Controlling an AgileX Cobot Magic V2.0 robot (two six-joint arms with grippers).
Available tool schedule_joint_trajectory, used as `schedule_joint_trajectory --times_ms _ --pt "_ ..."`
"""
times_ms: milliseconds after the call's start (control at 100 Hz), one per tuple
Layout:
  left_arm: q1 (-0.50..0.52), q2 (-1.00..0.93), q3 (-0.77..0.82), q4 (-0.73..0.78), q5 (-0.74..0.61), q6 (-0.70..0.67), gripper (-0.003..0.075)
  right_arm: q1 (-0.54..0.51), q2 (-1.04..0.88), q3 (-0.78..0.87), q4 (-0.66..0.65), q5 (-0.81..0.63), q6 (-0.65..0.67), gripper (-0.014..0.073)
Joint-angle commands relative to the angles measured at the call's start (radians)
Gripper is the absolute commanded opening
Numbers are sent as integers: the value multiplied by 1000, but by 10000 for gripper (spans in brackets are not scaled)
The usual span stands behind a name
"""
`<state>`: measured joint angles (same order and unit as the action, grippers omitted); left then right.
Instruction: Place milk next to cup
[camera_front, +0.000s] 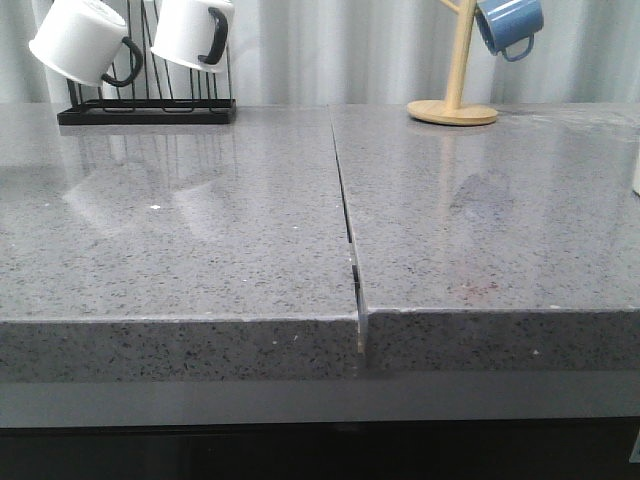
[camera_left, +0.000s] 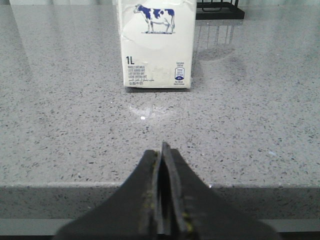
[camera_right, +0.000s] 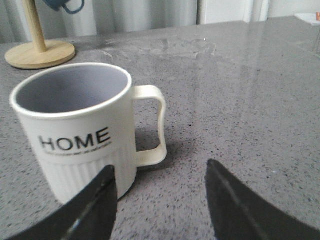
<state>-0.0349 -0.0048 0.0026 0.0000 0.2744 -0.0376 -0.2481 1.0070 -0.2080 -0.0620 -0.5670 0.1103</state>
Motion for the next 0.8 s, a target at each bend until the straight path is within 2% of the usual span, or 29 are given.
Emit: schedule_joint_trajectory --times_ms 0,270,790 --pt "-8 -32 42 -6 -75 -9 -20 -18 61 -63 20 -126 -7 414" --pt "-8 -32 42 -6 -75 -9 -20 -44 251 -128 21 -210 -7 414" --pt "-8 -32 42 -6 -75 -9 -20 -44 456 -290 -13 -207 -6 414"
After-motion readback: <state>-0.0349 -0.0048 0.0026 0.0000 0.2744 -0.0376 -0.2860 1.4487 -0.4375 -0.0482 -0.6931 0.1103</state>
